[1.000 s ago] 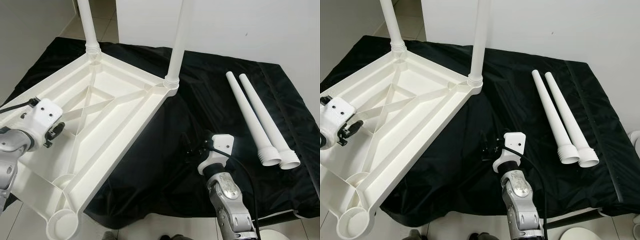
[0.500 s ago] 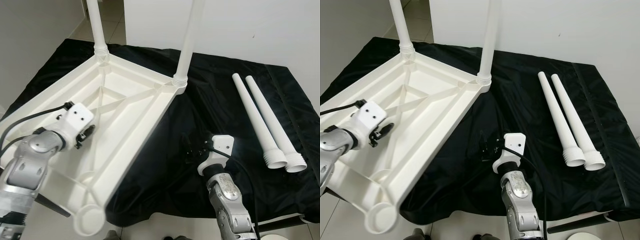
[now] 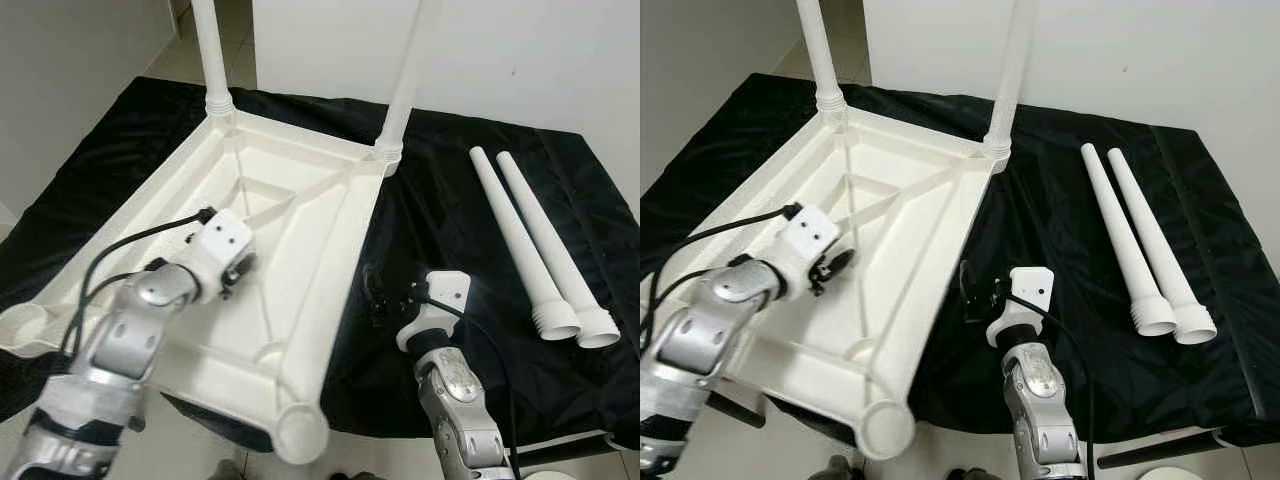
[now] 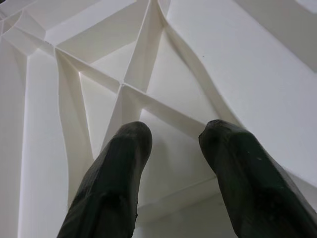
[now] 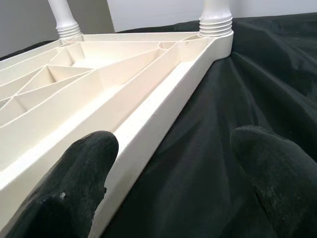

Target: Building children table

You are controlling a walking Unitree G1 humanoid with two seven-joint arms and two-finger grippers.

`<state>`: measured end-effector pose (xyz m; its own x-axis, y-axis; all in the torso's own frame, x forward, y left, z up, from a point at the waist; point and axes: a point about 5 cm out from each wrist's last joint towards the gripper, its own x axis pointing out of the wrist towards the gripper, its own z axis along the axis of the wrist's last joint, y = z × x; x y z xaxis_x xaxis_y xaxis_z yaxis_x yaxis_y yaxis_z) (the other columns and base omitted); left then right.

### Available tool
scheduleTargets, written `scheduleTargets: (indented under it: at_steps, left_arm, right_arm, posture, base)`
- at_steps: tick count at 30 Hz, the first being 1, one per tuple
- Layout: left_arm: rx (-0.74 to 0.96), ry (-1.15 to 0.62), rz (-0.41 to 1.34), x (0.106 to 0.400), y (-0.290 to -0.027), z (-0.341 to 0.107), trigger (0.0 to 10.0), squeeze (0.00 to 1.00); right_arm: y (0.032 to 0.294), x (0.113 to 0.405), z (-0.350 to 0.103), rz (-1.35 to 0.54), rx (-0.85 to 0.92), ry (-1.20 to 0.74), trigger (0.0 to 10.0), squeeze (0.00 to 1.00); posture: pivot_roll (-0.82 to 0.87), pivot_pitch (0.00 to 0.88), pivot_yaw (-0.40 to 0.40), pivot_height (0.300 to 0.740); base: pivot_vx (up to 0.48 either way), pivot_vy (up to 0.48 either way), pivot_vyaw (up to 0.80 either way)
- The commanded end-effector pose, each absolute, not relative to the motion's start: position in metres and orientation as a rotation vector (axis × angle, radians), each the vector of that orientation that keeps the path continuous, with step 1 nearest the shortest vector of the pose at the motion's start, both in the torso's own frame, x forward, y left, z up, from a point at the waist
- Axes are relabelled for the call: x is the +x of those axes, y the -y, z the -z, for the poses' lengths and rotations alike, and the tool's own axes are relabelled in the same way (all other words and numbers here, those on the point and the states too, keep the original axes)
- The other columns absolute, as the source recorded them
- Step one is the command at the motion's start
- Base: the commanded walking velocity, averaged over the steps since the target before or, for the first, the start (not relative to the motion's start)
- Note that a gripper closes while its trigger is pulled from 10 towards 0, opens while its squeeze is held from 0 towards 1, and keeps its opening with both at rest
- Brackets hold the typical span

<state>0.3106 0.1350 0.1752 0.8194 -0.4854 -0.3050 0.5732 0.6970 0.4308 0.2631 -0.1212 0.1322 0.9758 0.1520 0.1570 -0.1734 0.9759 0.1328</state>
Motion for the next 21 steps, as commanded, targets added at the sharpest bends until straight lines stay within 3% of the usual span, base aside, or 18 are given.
scheduleTargets:
  at_steps: [1,12,16,21]
  left_arm:
    - [0.509,-0.256,0.64,0.307,-0.127,-0.156,10.0,0.0]
    - [0.376,-0.15,0.636,0.311,-0.135,-0.181,10.0,0.0]
    - [0.251,-0.028,0.767,0.3,-0.148,-0.209,10.0,0.0]
    - [0.24,0.016,0.894,0.285,-0.163,-0.218,10.0,0.0]
  right_arm:
    - [0.121,0.261,-0.129,-0.158,0.149,0.127,10.0,0.0]
    - [0.12,0.26,-0.129,-0.156,0.153,0.126,10.0,0.0]
    - [0.121,0.26,-0.128,-0.155,0.151,0.122,10.0,0.0]
    - [0.12,0.261,-0.127,-0.159,0.151,0.123,10.0,0.0]
  posture:
    - [0.05,0.139,-0.038,0.74]
    - [0.05,0.142,-0.034,0.74]
    - [0.05,0.143,-0.034,0.74]
    - [0.06,0.143,-0.037,0.74]
  base:
    - [0.0,0.0,0.0]
    - [0.0,0.0,0.0]
    - [0.0,0.0,0.0]
    - [0.0,0.0,0.0]
